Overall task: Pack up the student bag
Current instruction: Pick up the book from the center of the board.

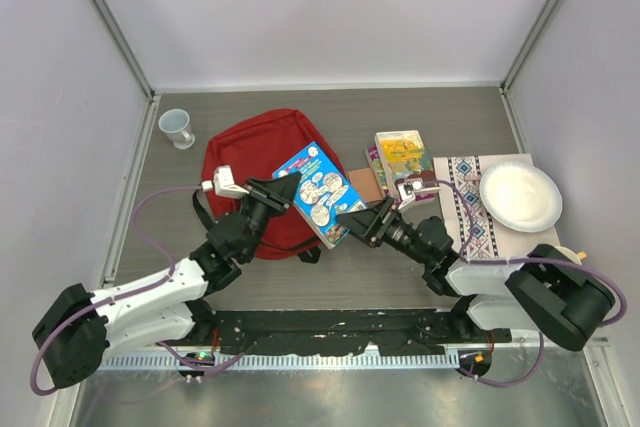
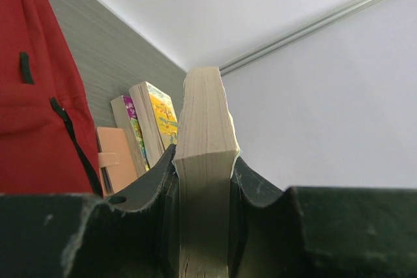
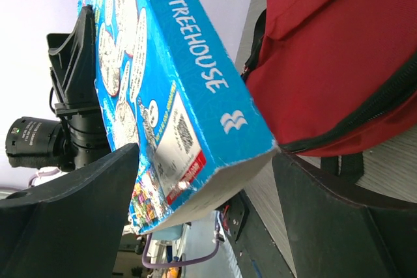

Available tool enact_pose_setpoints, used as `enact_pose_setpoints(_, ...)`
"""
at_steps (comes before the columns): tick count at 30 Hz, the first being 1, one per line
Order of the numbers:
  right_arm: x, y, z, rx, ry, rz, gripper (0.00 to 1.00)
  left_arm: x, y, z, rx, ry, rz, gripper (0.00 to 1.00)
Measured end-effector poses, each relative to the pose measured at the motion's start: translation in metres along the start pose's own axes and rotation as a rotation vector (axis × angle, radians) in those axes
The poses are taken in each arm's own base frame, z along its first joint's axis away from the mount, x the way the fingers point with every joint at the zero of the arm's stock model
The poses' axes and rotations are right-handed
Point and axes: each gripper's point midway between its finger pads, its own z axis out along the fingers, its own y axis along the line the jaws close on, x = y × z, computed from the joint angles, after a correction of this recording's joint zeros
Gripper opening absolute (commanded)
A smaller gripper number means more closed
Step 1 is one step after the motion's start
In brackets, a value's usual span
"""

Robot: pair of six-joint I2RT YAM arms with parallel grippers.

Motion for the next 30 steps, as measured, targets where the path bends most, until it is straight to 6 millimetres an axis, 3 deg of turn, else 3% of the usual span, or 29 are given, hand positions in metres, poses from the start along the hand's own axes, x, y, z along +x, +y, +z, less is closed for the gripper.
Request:
enact_pose_setpoints(2,0.002,0.002,0.003,-0.02,0.002,0.006,0.87,0.001,0.002,0.0,-0.001,0.001,-0.003,0.0)
enact_pose_setpoints(5,0.002,0.005,0.007,-0.04,0.001,0.015,0.74,0.003,0.005,-0.001,-0.005,0.003,-0.013,0.0)
enact_pose_setpoints(6,0.002,0.007,0.009,-0.047,-0.001,0.018,0.66,0.004,0.006,-0.001,-0.006,0.004,-0.015,0.0)
enact_pose_setpoints(12,0.0,0.009,0.014,-0.058,-0.005,0.029,0.45,0.003,0.006,-0.002,-0.002,-0.002,-0.029,0.0)
enact_pose_setpoints(16,-0.001,0.012,0.014,-0.072,-0.008,0.041,0.44,0.0,0.01,-0.002,-0.01,-0.018,-0.039,0.0)
enact_pose_setpoints(17,-0.001,0.013,0.014,-0.075,-0.009,0.041,0.32,0.0,0.011,-0.002,-0.014,-0.02,-0.044,0.0)
enact_pose_setpoints(19,-0.001,0.013,0.014,-0.075,-0.008,0.044,0.17,0.0,0.015,-0.002,-0.023,-0.023,-0.047,0.0)
enact_pose_setpoints(20,-0.001,0.016,0.014,-0.083,-0.009,0.048,0.05,0.0,0.016,-0.002,-0.028,-0.026,-0.049,0.0)
enact_pose_setpoints(23,-0.002,0.018,0.014,-0.091,-0.011,0.049,0.01,0.0,0.018,-0.002,-0.033,-0.03,-0.05,0.23)
enact_pose_setpoints(24,-0.002,0.019,0.014,-0.094,-0.012,0.047,0.01,0.0,0.019,-0.002,-0.035,-0.028,-0.049,0.4)
enact_pose_setpoints(26,-0.003,0.021,0.013,-0.099,-0.017,0.038,0.01,0.0,0.02,-0.003,-0.04,-0.025,-0.04,0.6)
enact_pose_setpoints(27,-0.004,0.024,0.012,-0.107,-0.016,0.026,0.01,0.001,0.021,-0.003,-0.047,-0.019,-0.03,0.78)
enact_pose_setpoints(30,-0.006,0.033,0.007,-0.122,-0.027,-0.019,0.01,0.005,0.024,-0.006,-0.071,0.02,0.029,0.99)
